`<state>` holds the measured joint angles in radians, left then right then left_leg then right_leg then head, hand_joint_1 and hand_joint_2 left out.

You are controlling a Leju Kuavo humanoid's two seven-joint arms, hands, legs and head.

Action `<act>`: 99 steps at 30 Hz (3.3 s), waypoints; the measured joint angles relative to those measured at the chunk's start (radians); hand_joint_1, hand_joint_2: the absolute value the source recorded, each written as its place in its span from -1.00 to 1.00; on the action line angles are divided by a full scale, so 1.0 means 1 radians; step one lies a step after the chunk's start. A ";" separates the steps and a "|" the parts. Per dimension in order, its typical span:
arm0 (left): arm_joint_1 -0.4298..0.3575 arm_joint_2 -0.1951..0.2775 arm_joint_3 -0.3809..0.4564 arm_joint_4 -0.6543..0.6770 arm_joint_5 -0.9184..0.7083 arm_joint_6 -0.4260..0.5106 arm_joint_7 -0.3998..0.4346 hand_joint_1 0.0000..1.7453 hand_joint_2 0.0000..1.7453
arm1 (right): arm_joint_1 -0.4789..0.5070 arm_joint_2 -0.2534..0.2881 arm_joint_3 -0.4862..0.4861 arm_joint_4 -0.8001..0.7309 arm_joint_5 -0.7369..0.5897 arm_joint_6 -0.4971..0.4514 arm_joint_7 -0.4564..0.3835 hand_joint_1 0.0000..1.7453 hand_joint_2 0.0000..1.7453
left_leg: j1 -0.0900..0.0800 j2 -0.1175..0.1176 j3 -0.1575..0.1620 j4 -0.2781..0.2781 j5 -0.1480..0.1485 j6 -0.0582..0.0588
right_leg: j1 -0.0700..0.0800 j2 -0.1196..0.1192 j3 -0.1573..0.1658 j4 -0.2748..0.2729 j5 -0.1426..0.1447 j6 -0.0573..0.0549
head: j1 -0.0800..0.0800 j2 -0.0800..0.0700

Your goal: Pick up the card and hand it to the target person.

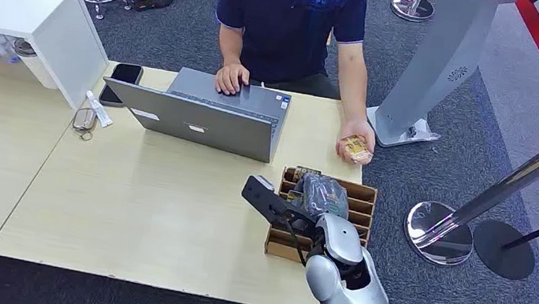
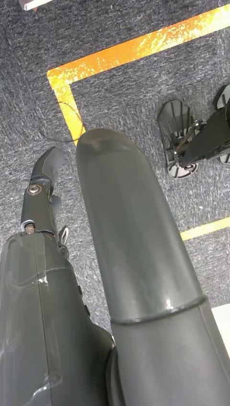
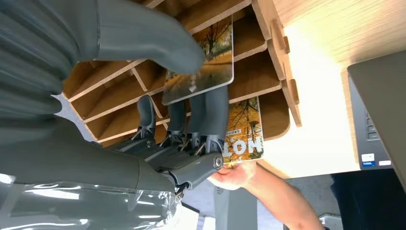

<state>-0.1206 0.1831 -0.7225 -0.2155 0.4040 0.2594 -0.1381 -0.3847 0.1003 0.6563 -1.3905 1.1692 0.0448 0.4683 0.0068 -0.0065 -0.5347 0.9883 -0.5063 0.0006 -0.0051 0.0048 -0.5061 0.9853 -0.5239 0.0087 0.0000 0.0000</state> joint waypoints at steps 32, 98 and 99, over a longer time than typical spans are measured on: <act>0.000 0.000 0.000 0.003 -0.002 0.000 0.003 -1.00 -1.00 | 0.001 0.009 0.000 0.000 0.000 0.018 0.000 0.84 1.00 | 0.000 0.000 0.000 0.000 0.000 0.000 | 0.000 0.000 0.000 0.000 0.000 0.000 | 0.000 0.000; 0.001 -0.007 0.024 0.006 -0.081 -0.012 0.030 -1.00 -1.00 | -0.193 -0.164 -0.268 -0.157 0.050 -0.024 0.000 0.72 1.00 | 0.000 0.000 0.000 0.001 0.000 0.000 | 0.000 0.000 0.000 0.000 0.000 0.000 | 0.000 0.000; 0.001 -0.007 0.024 0.006 -0.082 -0.012 0.030 -1.00 -1.00 | -0.196 -0.167 -0.276 -0.148 0.051 -0.025 0.000 0.72 1.00 | 0.000 0.000 0.000 0.001 0.000 0.000 | 0.000 0.000 0.000 0.000 0.000 0.000 | 0.000 0.000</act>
<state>-0.1196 0.1759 -0.6989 -0.2098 0.3224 0.2476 -0.1083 -0.5812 -0.0664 0.3808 -1.5385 1.2203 0.0200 0.4684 0.0066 -0.0065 -0.5347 0.9893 -0.5063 0.0007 -0.0053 0.0046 -0.5060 0.9853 -0.5236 0.0090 -0.0001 0.0000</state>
